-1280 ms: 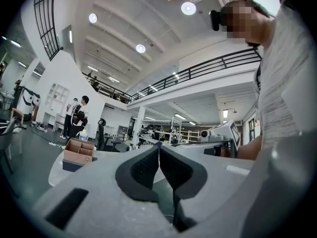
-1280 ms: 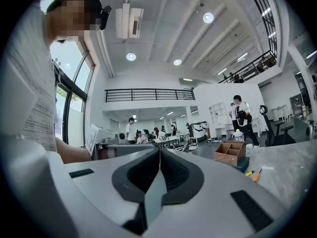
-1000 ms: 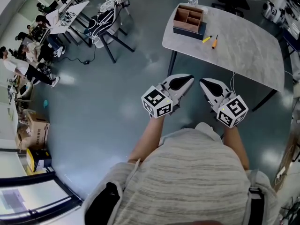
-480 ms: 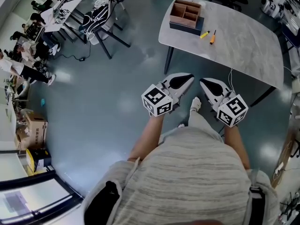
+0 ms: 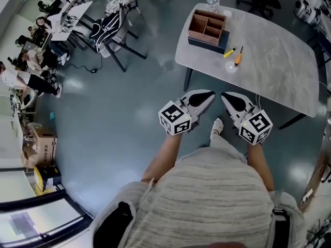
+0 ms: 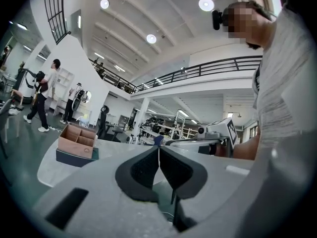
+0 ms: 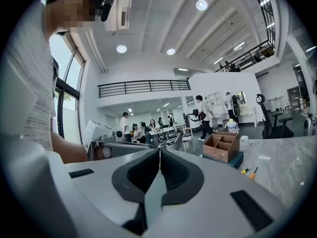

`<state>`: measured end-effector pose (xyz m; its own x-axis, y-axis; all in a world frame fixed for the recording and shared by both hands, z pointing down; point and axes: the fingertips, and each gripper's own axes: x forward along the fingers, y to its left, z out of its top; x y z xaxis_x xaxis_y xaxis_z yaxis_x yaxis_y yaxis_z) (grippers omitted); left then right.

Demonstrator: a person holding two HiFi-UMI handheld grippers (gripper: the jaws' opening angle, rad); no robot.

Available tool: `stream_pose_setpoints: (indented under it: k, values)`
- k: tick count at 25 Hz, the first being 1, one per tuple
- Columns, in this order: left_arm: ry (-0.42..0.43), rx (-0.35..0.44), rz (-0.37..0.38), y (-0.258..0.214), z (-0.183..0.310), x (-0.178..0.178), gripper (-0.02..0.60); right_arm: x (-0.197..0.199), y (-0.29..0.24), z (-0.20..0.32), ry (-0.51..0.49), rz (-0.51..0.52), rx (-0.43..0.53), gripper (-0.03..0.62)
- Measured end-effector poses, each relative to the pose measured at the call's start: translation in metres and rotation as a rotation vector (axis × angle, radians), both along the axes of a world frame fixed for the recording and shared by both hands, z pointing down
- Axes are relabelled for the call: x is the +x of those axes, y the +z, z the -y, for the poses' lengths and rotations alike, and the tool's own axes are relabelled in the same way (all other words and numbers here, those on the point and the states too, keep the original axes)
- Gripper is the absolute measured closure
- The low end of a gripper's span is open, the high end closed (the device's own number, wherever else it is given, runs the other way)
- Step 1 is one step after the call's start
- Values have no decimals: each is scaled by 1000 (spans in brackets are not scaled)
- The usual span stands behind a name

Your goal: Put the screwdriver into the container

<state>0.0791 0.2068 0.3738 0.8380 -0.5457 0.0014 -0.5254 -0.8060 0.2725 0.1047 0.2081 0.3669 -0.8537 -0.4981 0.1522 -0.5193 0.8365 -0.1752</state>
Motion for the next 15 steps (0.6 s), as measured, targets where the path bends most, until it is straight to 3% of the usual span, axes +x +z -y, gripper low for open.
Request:
stream_pose_setpoints:
  k: [7, 15]
  values:
    - [23, -2, 6, -7, 95, 24, 563, 24, -12, 98, 26, 13, 5, 582]
    - [41, 22, 34, -17, 159, 49, 563, 43, -19, 171, 0, 15, 10, 582]
